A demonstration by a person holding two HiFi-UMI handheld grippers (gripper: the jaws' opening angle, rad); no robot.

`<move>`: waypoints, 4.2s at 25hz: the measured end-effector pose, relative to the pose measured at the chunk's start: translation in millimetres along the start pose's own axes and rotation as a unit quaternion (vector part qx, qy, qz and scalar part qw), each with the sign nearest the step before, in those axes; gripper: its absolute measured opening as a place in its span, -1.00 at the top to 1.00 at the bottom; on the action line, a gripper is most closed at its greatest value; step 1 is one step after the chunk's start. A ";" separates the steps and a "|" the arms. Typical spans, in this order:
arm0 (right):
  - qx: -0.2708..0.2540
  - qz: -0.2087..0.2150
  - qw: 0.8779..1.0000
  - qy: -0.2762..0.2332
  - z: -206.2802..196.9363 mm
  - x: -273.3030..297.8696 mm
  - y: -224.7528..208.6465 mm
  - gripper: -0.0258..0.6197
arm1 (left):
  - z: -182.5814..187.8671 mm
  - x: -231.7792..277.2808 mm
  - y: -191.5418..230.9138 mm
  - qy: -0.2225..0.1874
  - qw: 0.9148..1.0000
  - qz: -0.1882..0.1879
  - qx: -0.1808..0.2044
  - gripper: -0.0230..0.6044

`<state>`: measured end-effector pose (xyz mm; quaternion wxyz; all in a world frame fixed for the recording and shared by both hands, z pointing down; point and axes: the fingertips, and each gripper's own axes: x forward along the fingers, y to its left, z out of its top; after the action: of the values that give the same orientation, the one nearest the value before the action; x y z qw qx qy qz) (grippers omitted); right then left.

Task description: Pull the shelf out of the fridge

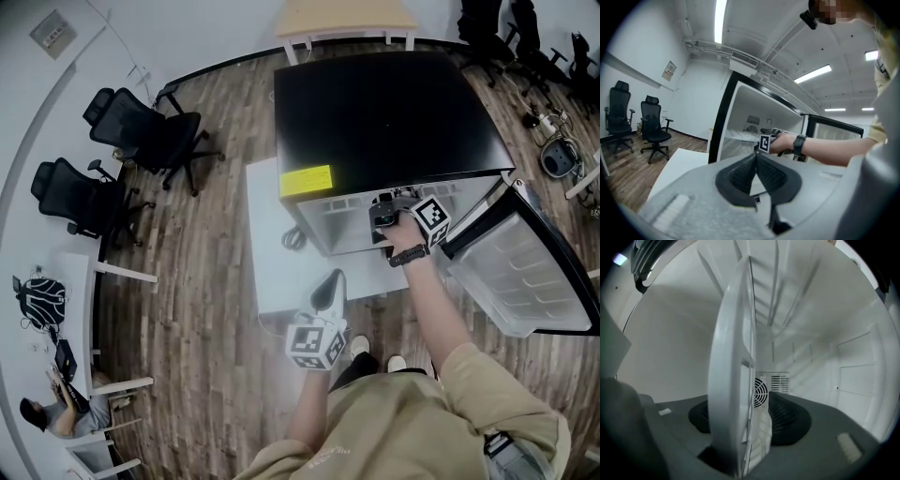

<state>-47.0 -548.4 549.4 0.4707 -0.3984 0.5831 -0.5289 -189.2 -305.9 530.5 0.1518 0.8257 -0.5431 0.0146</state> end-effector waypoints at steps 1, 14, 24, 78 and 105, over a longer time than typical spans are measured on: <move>0.006 -0.001 1.000 0.002 -1.0 2.3 -0.4 0.13 | -0.1 0.3 0.3 0.000 1.000 0.000 -0.001 0.92; 0.013 -0.024 0.999 -0.027 3.7 3.3 -1.6 0.65 | 0.5 -7.3 -14.3 -0.006 1.000 -0.005 -0.005 0.92; 0.020 -0.014 0.999 -0.021 2.0 -6.0 2.1 0.65 | -0.3 -25.7 -27.8 -0.010 1.000 -0.004 -0.005 0.92; 0.025 -0.016 0.999 0.016 -15.7 -168.5 22.4 0.65 | 5.2 -89.1 -97.0 -0.045 0.999 -0.023 0.002 0.92; -0.676 0.098 0.723 0.104 -0.5 -311.6 130.4 0.66 | 24.5 -80.0 -107.2 -0.068 0.996 0.009 0.056 0.92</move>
<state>31.5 -232.3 459.8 0.0619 -0.4940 0.8671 0.0167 -128.8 -202.0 466.9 0.0680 0.8273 -0.5575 -0.0095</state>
